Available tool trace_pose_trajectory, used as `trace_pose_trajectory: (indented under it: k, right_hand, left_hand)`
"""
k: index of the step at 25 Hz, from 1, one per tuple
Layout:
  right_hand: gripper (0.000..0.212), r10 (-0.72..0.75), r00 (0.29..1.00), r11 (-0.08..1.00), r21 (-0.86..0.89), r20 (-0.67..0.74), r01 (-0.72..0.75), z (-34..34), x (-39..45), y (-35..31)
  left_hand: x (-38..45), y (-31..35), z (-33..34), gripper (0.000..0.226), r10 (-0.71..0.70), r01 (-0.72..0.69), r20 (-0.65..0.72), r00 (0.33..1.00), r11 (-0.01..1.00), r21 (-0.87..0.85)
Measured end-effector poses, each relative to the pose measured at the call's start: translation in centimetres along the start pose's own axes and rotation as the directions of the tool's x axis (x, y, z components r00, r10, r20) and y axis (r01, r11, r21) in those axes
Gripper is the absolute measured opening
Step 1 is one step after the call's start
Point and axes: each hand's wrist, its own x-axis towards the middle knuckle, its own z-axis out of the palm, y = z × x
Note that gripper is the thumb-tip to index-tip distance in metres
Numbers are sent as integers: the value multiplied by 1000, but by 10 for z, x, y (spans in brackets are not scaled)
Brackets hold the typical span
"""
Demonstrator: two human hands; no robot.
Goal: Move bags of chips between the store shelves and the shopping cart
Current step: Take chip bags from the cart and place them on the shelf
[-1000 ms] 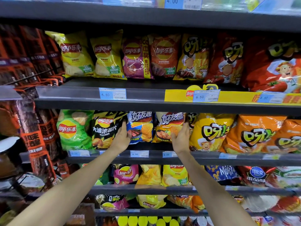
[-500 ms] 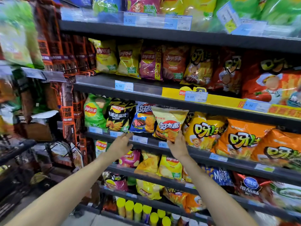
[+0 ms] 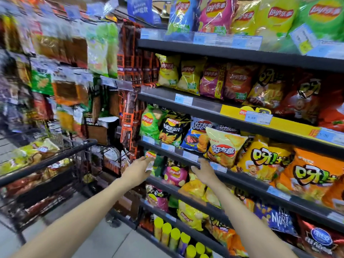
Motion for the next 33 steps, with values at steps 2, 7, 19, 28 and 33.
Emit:
trace_pose_trajectory:
  k: [2,7,19,28,33]
  right_hand:
    - [54,-69,995,996,-45,75,73,25,-1,-32]
    - [47,-260,933,944,-137,249,300,112,-9,-138]
    - [30,-656,624,679,-29,425,734,372,-109,-433]
    - [28,-718,469,552,9,515,834,499,-106,-565]
    - [25,-695,427,554,52,578,831,573,-49,-637]
  left_hand:
    - [-23,-26,-17,52,-42,43,-40,998,999,31]
    - [-101,-115,-64,46,-174,186,-119,978,977,102]
    - [-326,-369,-201,42,-478,508,-254,841,859,66]
    - [-384,-506,-241,39,-639,677,-257,725,731,90]
    - [-368,-603,-266,39,-682,719,-252,686,689,91]
